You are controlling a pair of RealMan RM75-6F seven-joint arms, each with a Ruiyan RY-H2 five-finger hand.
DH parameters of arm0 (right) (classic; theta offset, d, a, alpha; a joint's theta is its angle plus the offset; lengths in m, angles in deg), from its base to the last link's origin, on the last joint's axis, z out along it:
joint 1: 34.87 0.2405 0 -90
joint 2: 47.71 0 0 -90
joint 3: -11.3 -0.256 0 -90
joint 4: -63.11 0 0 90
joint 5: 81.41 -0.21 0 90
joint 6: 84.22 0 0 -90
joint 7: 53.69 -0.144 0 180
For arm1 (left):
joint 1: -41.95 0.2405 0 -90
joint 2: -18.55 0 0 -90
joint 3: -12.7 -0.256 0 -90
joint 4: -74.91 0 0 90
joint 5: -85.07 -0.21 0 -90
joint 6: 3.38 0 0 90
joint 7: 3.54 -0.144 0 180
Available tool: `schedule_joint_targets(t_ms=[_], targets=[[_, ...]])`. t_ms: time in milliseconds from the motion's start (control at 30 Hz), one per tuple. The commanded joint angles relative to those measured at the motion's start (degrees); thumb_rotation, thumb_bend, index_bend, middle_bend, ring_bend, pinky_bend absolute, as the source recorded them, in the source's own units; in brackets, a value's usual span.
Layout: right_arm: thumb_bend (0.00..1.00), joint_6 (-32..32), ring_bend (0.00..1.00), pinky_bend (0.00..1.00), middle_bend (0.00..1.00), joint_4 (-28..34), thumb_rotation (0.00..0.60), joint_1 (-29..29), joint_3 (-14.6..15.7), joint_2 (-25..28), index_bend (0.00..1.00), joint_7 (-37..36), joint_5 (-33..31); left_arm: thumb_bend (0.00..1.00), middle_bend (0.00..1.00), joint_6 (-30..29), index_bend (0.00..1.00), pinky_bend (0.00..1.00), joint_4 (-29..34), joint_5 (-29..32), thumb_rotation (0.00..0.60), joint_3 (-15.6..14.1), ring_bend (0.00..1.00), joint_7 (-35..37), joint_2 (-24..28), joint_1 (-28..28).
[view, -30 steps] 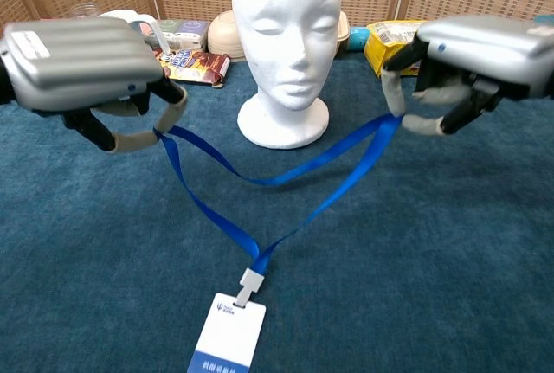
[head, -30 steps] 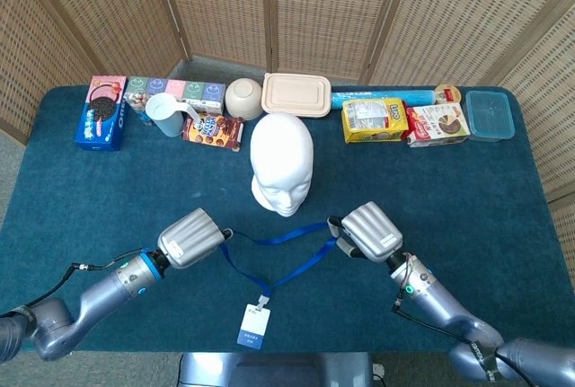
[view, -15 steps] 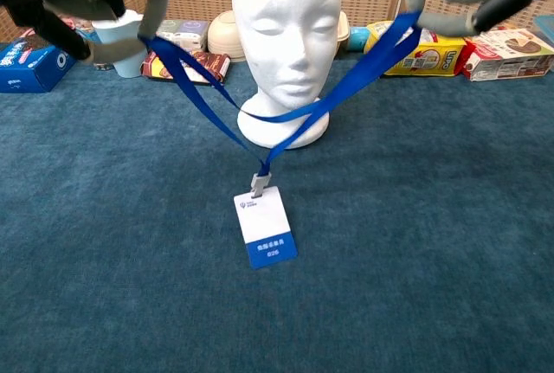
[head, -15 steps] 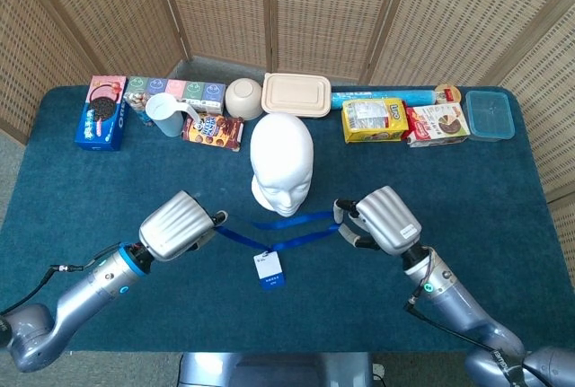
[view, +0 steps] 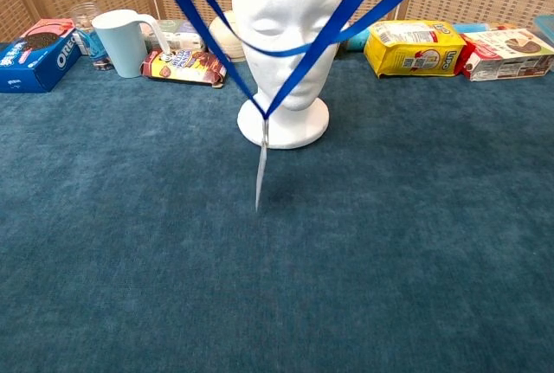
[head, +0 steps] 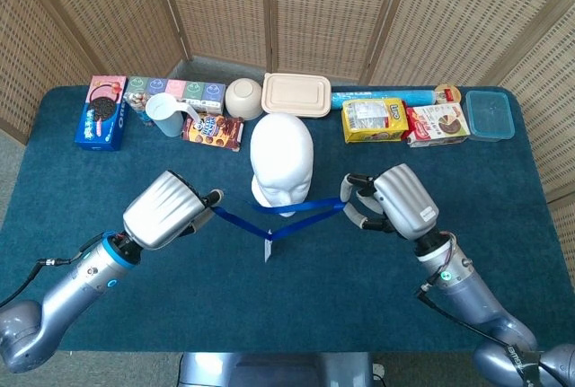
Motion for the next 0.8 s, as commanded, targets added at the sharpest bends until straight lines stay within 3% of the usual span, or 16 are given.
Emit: schedule_joint_targets(t_ms=[33, 467, 800], targets=[[0.5, 0.3, 1.0, 1.0, 1.0, -0.1, 0.6, 0.0, -0.5, 0.3, 0.8, -1.1, -0.4, 0.48, 1.0, -0.3, 0.6, 1.0, 0.5, 0.3, 0.563, 0.6, 1.0, 0.1, 0.3, -0.1], [0.5, 0.2, 1.0, 1.0, 1.0, -1.3, 0.6, 0.8, -3.4, 1.7, 0.8, -6.3, -2.1, 0.48, 1.0, -0.5, 0.6, 1.0, 3.0, 2.7, 0.565, 4.3, 1.0, -1.5, 1.3, -0.9], [0.5, -1.9, 1.0, 1.0, 1.0, -2.0, 0.6, 2.5, -5.6, 4.4, 0.8, -6.2, -3.8, 0.47, 1.0, -0.7, 0.6, 1.0, 3.9, 4.5, 0.565, 6.3, 1.0, -2.6, 1.5, -1.5]])
